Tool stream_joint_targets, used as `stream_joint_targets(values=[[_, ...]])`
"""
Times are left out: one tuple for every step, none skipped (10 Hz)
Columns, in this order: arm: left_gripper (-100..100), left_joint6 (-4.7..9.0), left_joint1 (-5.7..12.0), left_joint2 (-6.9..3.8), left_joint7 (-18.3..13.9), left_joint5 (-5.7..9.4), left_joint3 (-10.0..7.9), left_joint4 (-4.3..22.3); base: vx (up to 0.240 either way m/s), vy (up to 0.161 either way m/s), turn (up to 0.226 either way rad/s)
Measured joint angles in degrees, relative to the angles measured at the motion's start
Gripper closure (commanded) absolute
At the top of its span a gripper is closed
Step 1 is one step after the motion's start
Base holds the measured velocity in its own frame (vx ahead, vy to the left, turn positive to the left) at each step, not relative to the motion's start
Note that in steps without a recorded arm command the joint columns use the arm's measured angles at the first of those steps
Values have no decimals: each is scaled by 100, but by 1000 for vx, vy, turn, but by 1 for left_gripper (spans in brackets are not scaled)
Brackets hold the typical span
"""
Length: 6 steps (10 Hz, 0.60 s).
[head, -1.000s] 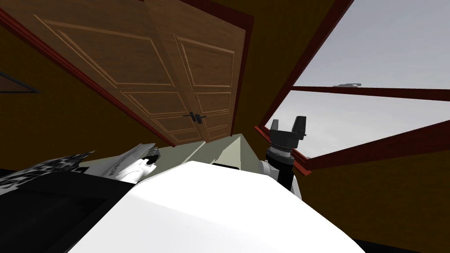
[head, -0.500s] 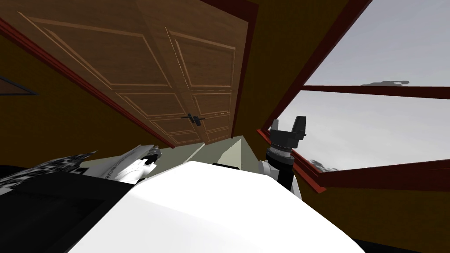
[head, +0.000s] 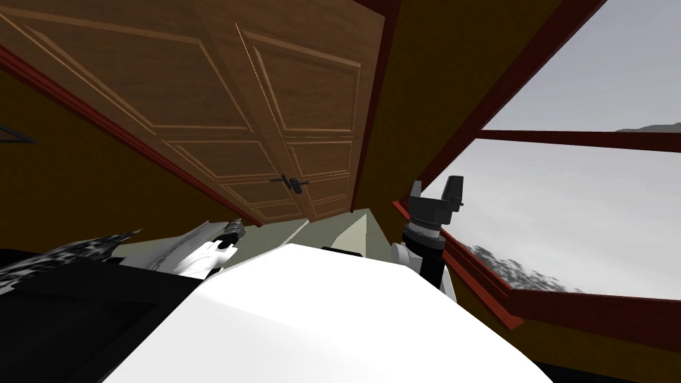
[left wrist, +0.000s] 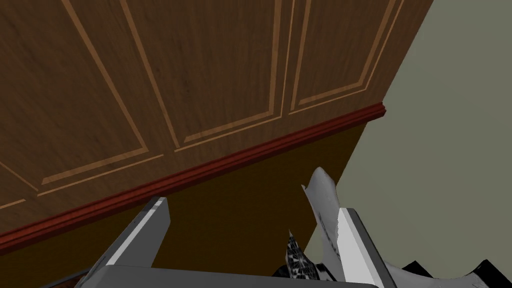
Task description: Pull the door open
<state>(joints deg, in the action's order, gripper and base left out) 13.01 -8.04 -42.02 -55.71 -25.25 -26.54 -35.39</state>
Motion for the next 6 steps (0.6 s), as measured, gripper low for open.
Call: stream_joint_targets(values=[[-100,89,59,13,101,45,-41,73,147,40,16],[-100,206,105,5,198,100,-72,159,146,61,29],[-100,274,85,24,266,166,-83,114,180,64,31],[-100,331,89,50,345,229,-105,85,153,29,11],[-100,423,169,45,439,263,-137,200,154,6,26],[-100,527,226,48,541,321,-164,272,165,28,36]])
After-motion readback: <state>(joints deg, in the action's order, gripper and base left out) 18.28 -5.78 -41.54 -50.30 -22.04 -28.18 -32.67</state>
